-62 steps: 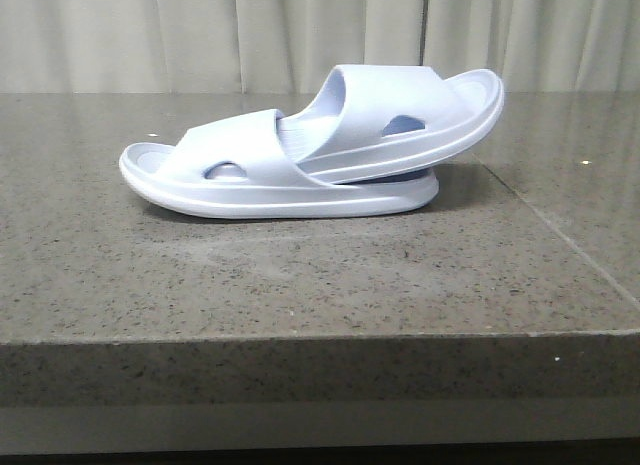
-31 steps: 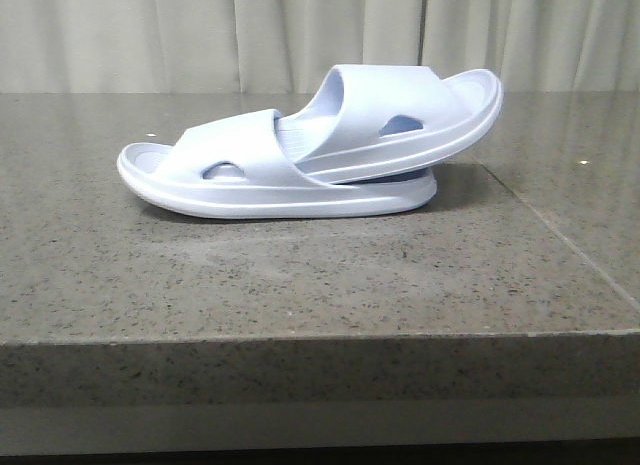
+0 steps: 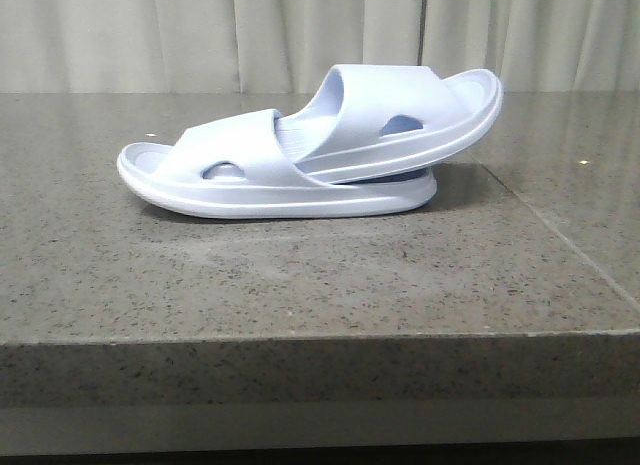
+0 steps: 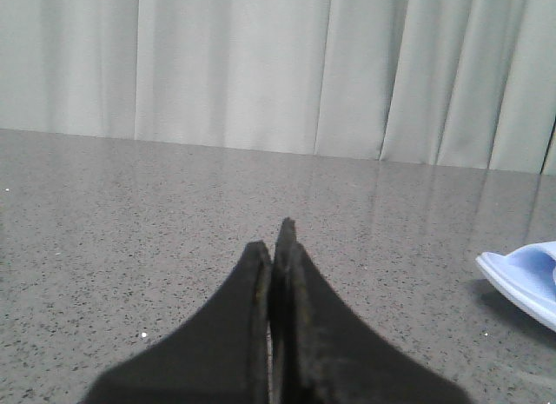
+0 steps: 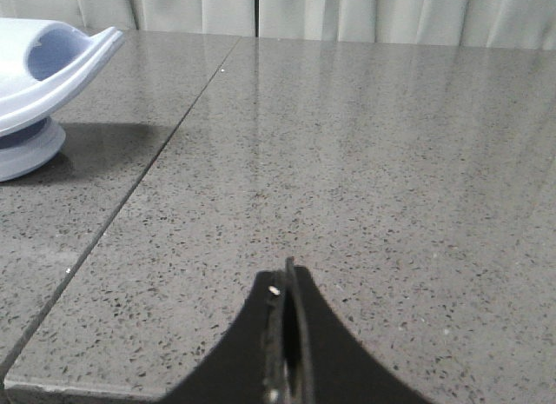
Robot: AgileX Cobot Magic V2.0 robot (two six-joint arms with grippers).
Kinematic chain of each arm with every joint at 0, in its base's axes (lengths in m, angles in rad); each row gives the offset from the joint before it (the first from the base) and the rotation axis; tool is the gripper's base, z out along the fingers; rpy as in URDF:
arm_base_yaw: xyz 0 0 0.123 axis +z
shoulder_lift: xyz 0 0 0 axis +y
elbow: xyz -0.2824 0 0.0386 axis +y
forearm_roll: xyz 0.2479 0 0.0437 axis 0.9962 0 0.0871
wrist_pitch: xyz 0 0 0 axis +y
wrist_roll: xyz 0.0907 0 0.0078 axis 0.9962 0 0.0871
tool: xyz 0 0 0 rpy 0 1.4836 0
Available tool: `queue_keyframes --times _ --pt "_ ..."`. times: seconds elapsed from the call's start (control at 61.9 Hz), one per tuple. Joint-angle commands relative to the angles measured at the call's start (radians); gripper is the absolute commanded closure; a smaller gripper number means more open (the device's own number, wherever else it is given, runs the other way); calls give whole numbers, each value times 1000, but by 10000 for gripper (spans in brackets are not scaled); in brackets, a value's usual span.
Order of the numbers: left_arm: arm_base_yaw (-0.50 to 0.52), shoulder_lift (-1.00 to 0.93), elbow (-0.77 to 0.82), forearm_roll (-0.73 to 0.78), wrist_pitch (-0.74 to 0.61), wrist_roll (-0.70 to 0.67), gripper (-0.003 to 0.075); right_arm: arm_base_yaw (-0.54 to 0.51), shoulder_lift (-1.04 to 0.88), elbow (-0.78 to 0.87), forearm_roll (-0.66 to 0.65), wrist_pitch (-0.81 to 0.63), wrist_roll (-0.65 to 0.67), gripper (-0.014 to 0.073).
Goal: Insert blue slippers together front up
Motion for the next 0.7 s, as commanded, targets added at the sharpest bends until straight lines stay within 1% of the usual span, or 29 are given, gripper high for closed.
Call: queue_keyframes --times 0.0,0.129,0.307,0.453,0.679 --pt "-7 -15 6 -1 -77 -10 741 -4 -16 -5 -2 -88 -7 662" --pt "-7 -15 6 -1 -77 -10 741 -4 -16 -5 -4 -102 -6 662" --pt "-7 -15 6 -1 -77 -10 741 -4 -16 -5 -48 -164 20 662" --pt "-7 -15 6 -1 -77 -10 741 -4 -16 -5 -46 -172 23 662" --pt "-7 -15 6 -1 -77 -10 741 -4 -16 -5 -46 -172 73 662"
